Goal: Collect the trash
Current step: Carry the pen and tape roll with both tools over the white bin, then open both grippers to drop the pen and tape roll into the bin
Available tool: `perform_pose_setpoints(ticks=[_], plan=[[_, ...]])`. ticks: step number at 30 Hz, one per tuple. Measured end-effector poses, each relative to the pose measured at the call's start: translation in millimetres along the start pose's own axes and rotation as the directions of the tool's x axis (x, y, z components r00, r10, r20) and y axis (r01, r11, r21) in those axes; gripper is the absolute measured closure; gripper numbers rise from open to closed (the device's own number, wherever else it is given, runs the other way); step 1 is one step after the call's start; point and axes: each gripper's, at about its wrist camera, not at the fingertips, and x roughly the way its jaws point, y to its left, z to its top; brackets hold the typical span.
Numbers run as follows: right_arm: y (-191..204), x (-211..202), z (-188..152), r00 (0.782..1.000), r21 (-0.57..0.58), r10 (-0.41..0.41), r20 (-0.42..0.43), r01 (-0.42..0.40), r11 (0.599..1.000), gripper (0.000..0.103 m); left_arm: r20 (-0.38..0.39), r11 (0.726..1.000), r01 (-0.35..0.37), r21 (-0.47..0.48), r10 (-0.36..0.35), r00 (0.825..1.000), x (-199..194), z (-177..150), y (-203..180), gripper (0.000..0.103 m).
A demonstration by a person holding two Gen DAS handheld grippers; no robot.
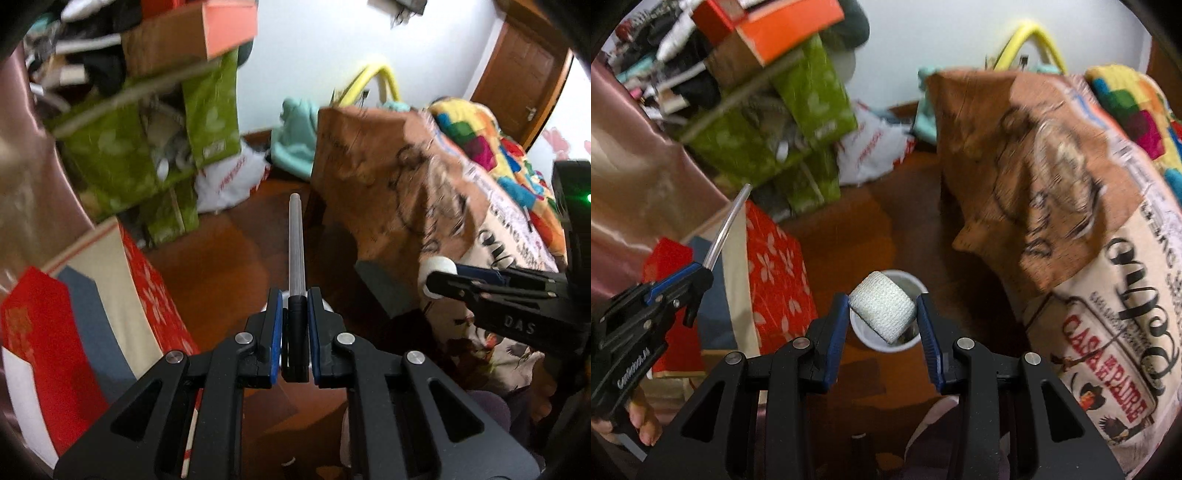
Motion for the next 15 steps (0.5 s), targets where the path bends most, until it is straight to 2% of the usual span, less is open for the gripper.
perform_pose_setpoints(ticks=[6, 15], plan=[[2.3, 50.8, 10.2, 0.994, 0.011, 0.017, -0.104, -0.016, 1.0, 0.068, -0.102, 1.0, -0.012, -0.01, 0.011, 0.995, 44.2, -7.3, 6.2, 0.091], [-4.5, 80.9, 21.7, 0.982, 0.032, 0.058, -0.177, -0.053, 0.998, 0.066, -0.175, 1.0, -0.026, -0.004, 0.025, 0.984, 77.0, -3.0, 8.2, 0.091]])
